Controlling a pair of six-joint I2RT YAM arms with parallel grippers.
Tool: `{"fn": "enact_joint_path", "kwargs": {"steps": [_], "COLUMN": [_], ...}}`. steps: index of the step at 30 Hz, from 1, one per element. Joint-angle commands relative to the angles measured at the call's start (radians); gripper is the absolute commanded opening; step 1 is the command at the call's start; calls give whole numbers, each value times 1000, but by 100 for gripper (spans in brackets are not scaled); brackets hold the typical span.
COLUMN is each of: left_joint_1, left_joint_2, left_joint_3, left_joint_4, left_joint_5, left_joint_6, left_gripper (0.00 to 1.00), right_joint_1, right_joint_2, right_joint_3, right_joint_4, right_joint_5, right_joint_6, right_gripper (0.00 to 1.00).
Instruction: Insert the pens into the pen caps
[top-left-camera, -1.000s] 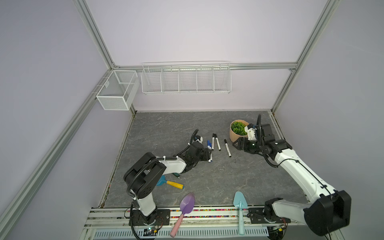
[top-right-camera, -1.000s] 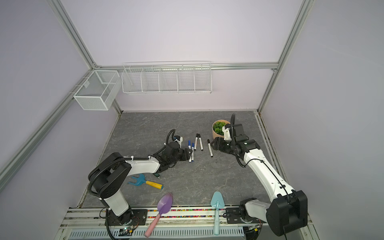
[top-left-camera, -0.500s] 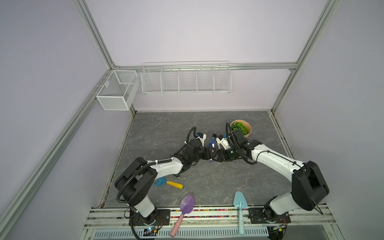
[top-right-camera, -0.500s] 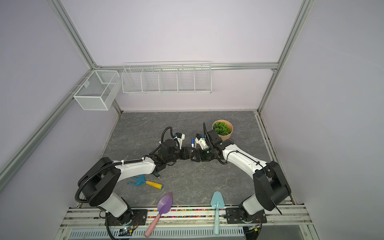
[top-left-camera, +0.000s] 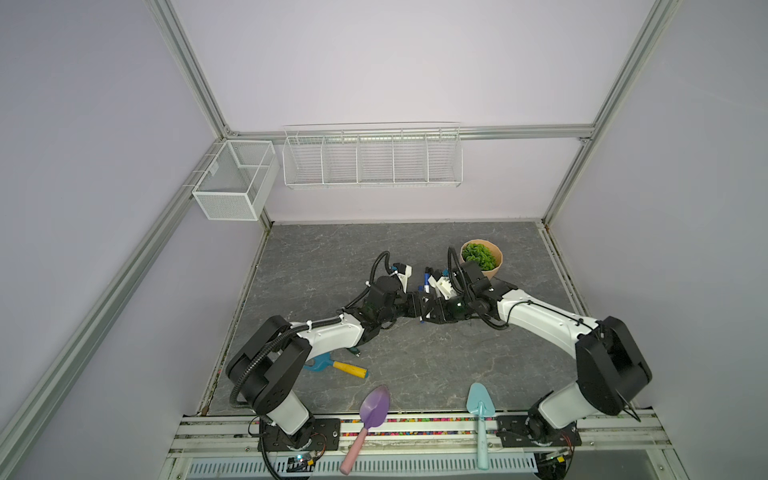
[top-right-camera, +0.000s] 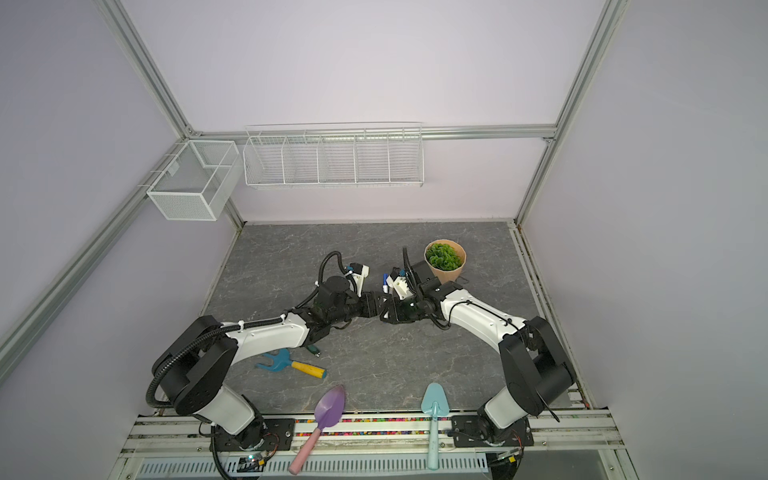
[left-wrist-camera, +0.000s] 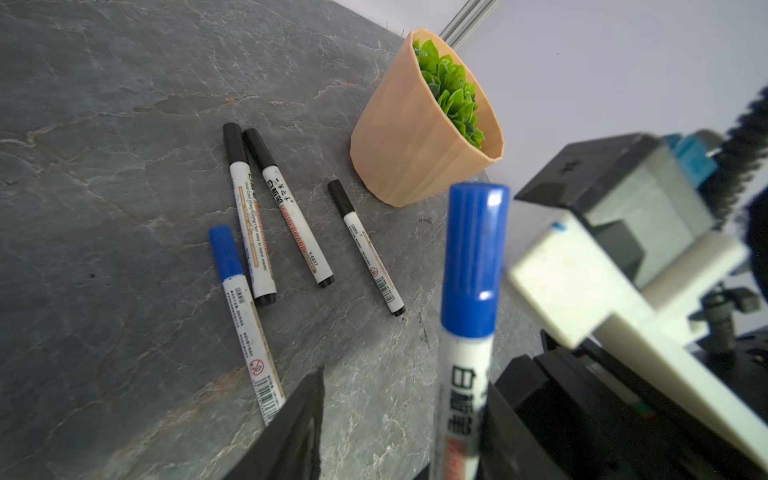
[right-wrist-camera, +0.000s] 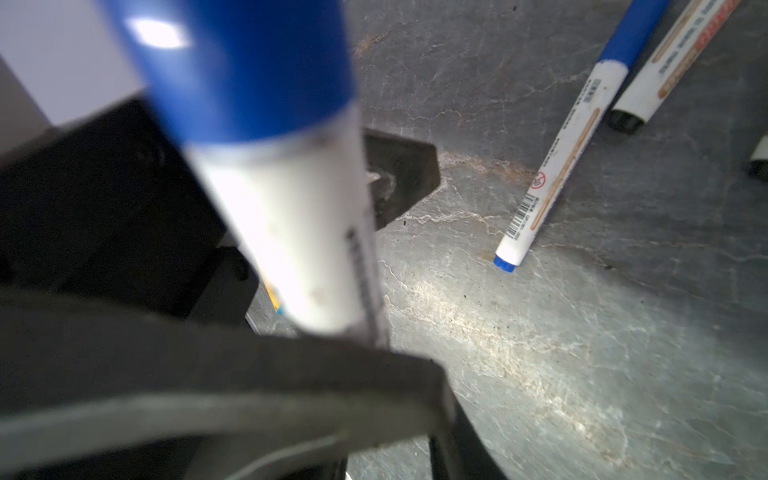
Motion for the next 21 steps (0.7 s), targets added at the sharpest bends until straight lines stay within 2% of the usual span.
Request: {"fn": "enact_joint_path", "kwargs": {"steps": [1, 5, 15, 18, 21], "left_joint_1": [-12, -13, -9, -2, 2], "left_joint_2": [-13, -14, -119, -189, -273], "left_joint_3": [-2, -8, -62, -101, -133], "left_joint_4": [24, 24, -38, -84, -177], "left_joint_5": [49, 52, 34, -42, -247], "left_joint_6": [-12, -1, 79, 101, 92], "left_gripper": [54, 55, 63, 64, 64], "right_joint_1": [11, 9, -39, -50, -60], "right_joint_2": [-18, -30, -24, -11, 35], "right_joint_3": [-3, -3, -5, 8, 34], "right_joint_4": [53, 47, -24, -83, -154], "right_joint_5": [0, 21, 100, 145, 187], "right_joint_6": [-1, -4, 2, -26, -38], "right_gripper": [26, 18, 14, 14, 14]}}
